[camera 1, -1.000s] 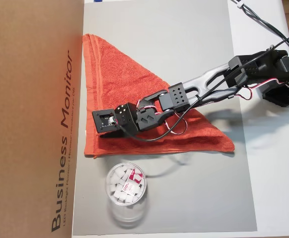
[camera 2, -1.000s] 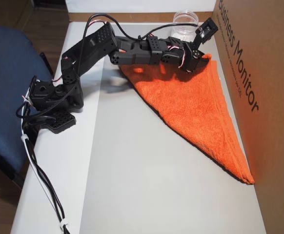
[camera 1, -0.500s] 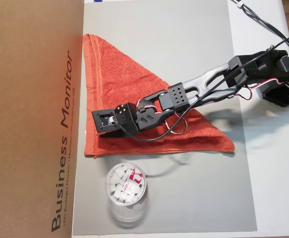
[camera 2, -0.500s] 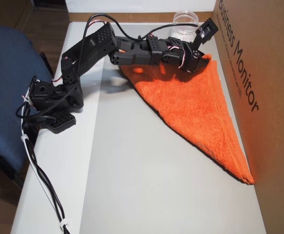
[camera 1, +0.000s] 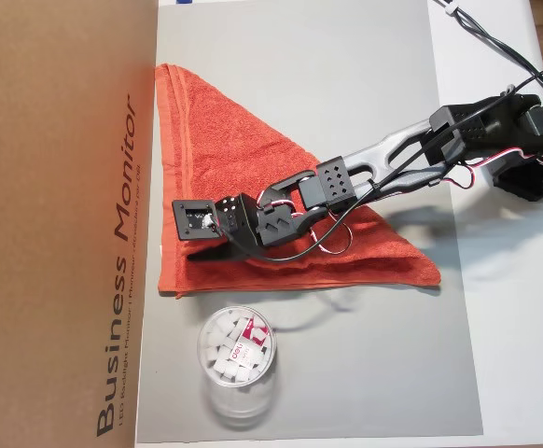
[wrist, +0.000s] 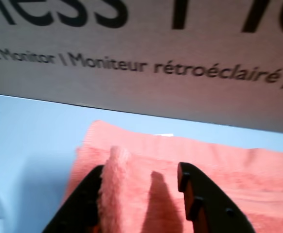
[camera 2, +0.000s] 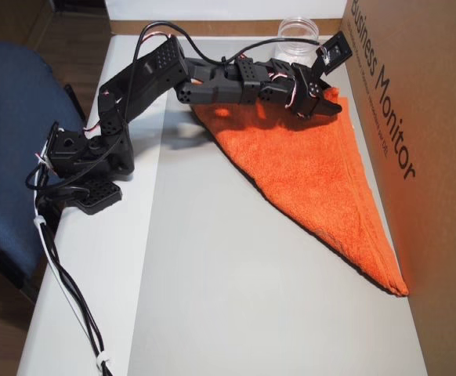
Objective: Fold the blanket.
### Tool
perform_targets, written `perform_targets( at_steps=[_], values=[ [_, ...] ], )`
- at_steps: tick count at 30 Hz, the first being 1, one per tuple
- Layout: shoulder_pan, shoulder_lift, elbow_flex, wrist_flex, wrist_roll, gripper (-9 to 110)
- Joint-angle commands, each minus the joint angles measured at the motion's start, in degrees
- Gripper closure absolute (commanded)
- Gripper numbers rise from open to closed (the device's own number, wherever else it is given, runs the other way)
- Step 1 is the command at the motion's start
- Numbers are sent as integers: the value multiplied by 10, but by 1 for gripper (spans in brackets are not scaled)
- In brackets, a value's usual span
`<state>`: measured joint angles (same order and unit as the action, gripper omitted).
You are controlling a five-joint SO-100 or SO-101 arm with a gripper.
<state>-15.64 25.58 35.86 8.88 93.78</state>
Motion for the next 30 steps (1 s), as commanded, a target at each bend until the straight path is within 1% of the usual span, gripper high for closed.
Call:
perform_targets(
  at_steps=[1, 7, 10, 17, 22, 27, 30],
  values=[
    [-15, 18, -27, -10, 38, 87],
    [-38, 20, -29, -7, 57, 87],
    [-42, 49, -13, 0, 57, 87],
    [-50, 131, 94, 3, 48, 87],
    [-50, 188, 139, 3, 44, 87],
    [-40, 224, 171, 3, -33, 87],
    [-31, 252, 201, 3, -52, 87]
  ],
)
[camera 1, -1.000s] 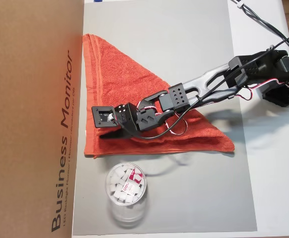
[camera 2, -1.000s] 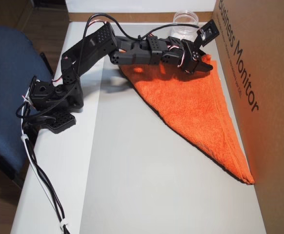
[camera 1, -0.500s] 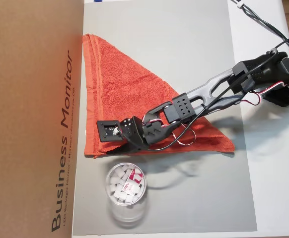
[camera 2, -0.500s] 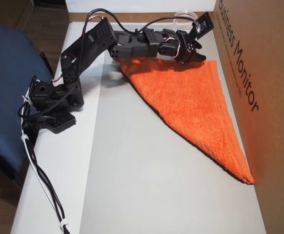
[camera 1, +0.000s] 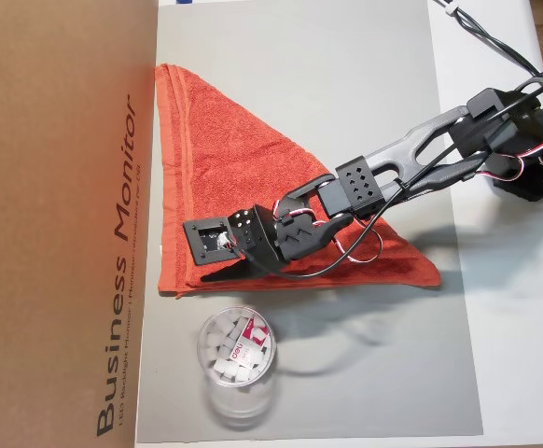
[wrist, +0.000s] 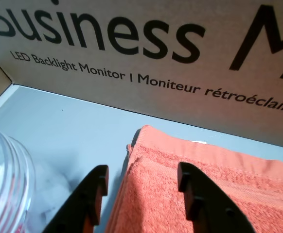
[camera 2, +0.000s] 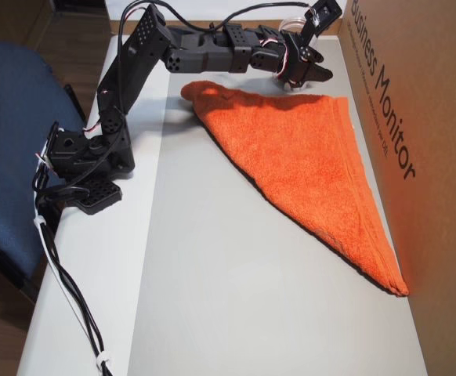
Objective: Fold the blanket.
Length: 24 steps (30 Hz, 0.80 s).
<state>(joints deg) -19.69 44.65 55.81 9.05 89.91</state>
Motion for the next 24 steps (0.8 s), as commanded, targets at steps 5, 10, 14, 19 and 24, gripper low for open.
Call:
perform_targets(
  at_steps=[5, 10, 14, 19, 24],
  values=[
    [12, 130, 80, 1, -18, 87],
    [11, 192, 151, 1, -18, 87],
    [10, 239, 196, 1, -18, 87],
    [11, 303, 258, 1, -18, 87],
    [20, 385, 338, 1, -18, 87]
  ],
)
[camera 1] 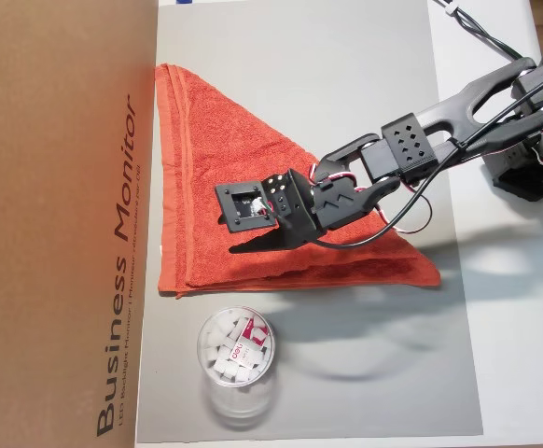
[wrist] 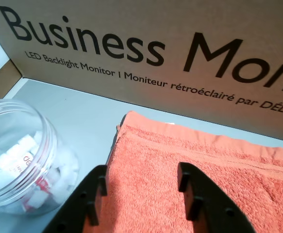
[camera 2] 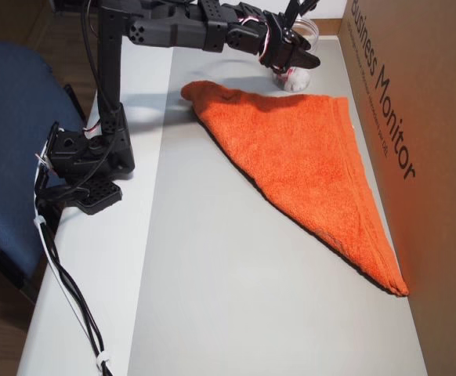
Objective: Fold the blanket.
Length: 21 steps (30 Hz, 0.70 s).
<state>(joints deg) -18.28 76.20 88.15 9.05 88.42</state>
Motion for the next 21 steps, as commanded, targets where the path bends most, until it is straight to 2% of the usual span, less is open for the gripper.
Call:
perform_targets(
  at_steps=[1, 13, 21],
  values=[
    [7, 86, 31, 1, -4, 87],
    [4, 226, 174, 1, -9, 87],
    [5, 308, 249, 2, -149, 87]
  ],
)
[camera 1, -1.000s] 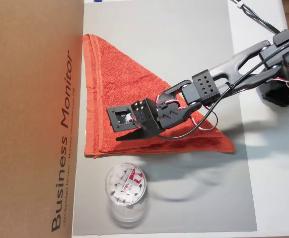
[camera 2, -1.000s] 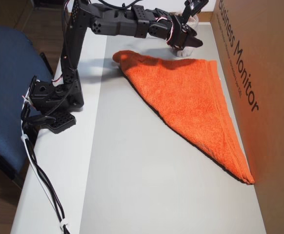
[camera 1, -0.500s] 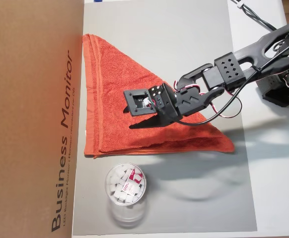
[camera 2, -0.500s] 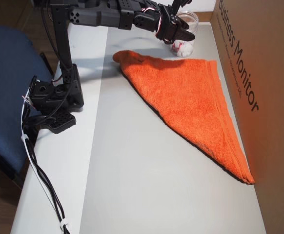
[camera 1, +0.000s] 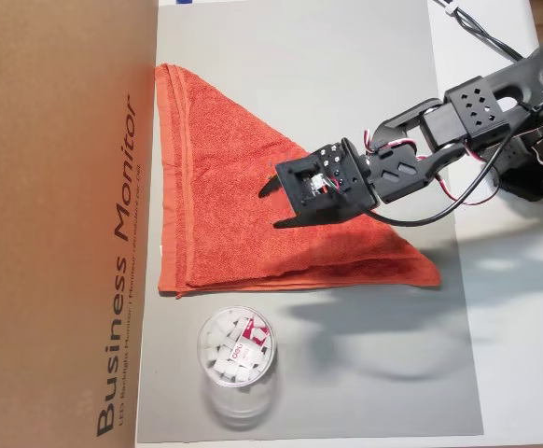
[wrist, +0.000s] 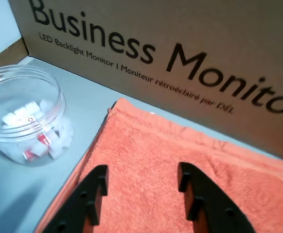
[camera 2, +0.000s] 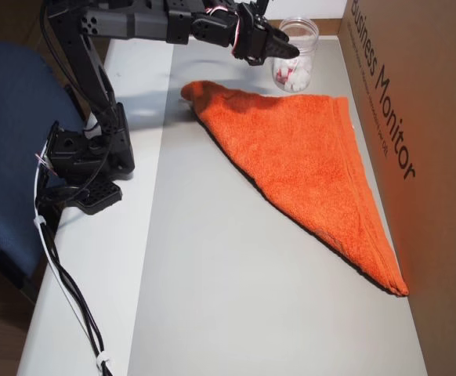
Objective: Fold the blanket.
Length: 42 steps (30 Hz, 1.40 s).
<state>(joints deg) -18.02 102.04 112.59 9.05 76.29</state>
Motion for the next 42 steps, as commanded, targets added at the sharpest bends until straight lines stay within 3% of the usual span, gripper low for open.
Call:
perform_targets(
  at_steps=[1, 19, 25, 30, 42],
  values=[
    [3, 61, 14, 2, -40, 87],
    [-4, 221, 170, 4, -282, 87],
    [-4, 287, 171, 161, -380, 87],
    [-6, 337, 172, 299, -390, 87],
    [-62, 382, 171, 431, -390, 87]
  ],
)
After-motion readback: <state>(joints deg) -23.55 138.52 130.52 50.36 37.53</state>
